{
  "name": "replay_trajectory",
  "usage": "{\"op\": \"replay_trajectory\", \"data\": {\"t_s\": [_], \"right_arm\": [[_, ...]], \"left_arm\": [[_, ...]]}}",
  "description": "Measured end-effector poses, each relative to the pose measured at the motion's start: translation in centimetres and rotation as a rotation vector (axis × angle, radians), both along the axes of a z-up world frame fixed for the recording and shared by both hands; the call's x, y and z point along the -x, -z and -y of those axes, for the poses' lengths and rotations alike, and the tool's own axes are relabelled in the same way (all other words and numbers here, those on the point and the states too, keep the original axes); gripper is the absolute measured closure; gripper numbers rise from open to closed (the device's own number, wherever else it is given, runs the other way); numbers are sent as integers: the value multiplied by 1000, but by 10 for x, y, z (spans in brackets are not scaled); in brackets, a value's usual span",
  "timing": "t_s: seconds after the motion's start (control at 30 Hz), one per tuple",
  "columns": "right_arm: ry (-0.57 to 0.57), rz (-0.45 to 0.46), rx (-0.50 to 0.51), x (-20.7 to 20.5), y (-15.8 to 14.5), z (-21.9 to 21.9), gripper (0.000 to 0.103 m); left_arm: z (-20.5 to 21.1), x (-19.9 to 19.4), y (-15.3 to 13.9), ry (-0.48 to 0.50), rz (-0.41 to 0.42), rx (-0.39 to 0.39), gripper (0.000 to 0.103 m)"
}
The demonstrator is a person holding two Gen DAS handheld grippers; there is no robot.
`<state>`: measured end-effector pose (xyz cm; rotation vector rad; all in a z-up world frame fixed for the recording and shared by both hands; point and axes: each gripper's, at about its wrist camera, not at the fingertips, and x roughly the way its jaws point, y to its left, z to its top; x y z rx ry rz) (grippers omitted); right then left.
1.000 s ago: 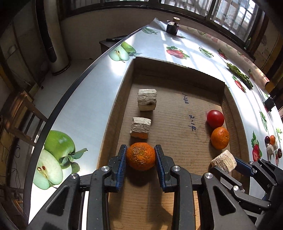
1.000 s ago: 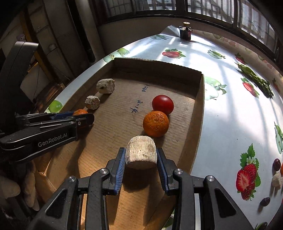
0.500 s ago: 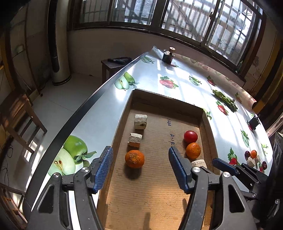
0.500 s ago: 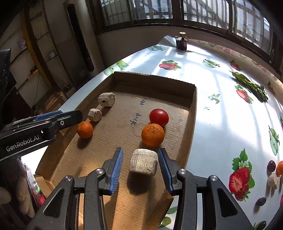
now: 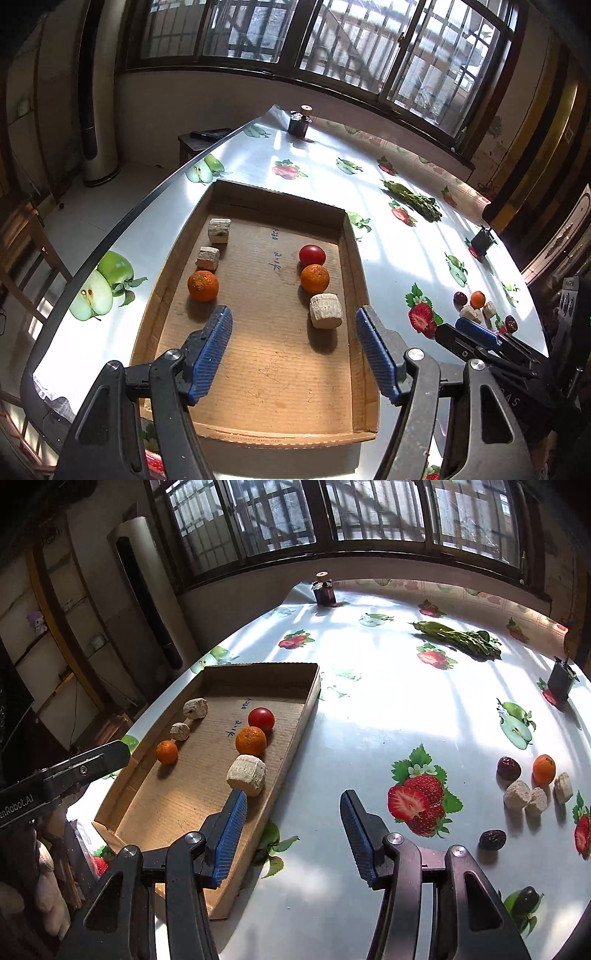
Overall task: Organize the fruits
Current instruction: 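Move left tool to a dark date while right tool moves to a dark plum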
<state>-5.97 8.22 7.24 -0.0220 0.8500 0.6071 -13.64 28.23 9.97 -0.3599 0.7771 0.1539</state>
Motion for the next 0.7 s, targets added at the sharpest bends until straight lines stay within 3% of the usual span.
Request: {"op": "replay_trajectory", "data": {"t_s": [0.43, 0.57, 0.7], "right_arm": [[433, 25, -21, -13, -17, 233, 41], [522, -10, -43, -15, -8, 281, 40], [544, -49, -56, -19, 7, 297, 40]], "left_arm": [[115, -30, 7, 227, -29, -66, 34], [148, -44, 18, 290, -58, -76, 34], [177, -59, 30, 343, -91, -93, 34]]}}
